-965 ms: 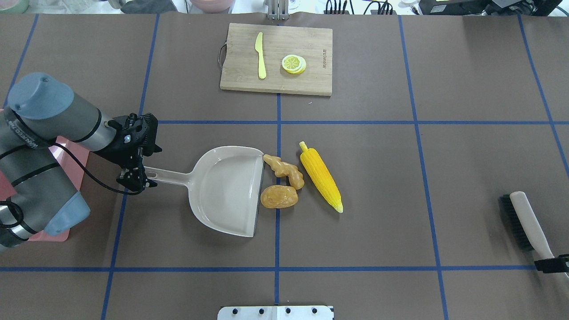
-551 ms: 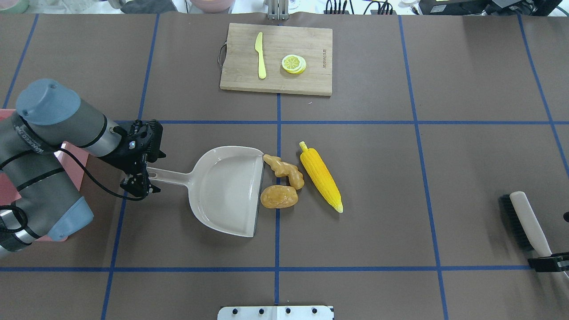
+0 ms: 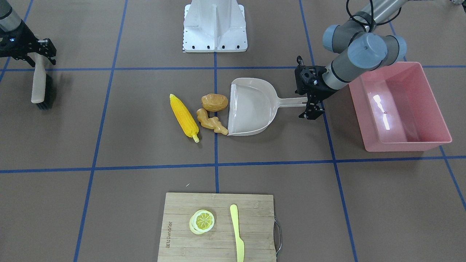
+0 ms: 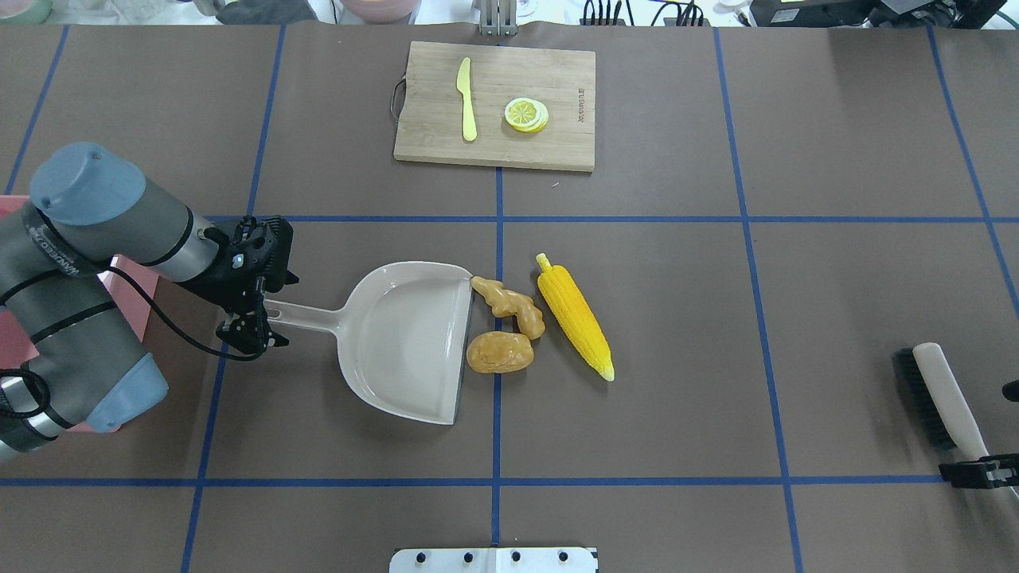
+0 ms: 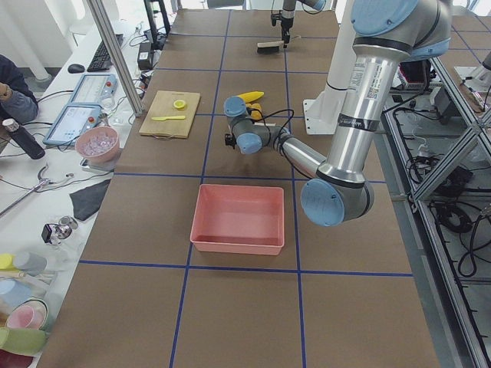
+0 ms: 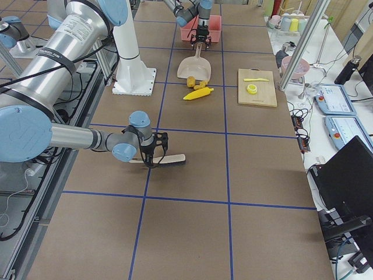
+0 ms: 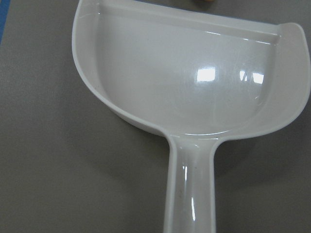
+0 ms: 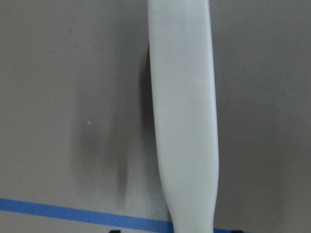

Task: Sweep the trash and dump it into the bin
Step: 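Hold the dustpan with the left gripper while the right gripper grasps the brush handle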

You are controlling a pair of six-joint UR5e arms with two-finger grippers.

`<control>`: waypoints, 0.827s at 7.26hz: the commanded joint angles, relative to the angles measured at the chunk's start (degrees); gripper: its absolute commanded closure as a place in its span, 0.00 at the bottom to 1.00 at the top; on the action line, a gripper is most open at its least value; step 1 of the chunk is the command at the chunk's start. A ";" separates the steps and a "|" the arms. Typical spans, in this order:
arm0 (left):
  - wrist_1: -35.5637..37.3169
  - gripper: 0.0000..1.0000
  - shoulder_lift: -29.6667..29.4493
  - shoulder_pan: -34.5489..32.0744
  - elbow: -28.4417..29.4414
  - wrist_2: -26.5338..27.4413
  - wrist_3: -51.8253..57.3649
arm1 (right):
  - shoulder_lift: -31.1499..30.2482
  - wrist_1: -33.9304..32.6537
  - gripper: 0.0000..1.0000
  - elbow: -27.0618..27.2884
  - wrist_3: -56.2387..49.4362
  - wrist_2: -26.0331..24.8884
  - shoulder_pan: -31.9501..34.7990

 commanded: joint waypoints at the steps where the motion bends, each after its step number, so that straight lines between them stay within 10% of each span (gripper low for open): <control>1: 0.08 0.01 0.37 0.01 -0.40 0.01 0.00 | 0.01 -0.07 0.58 -0.47 0.09 0.45 -0.42; 2: 0.08 0.01 0.38 0.01 -0.40 -0.08 0.00 | -0.08 0.01 0.66 -0.56 0.09 0.71 -0.51; 3: -0.01 0.01 0.29 0.01 -0.40 0.01 0.00 | -0.08 0.28 1.00 -0.48 0.17 1.67 -0.51; 6: -0.01 0.01 0.46 -0.08 -0.58 -0.08 0.00 | -0.78 0.63 1.00 1.71 0.35 5.97 0.54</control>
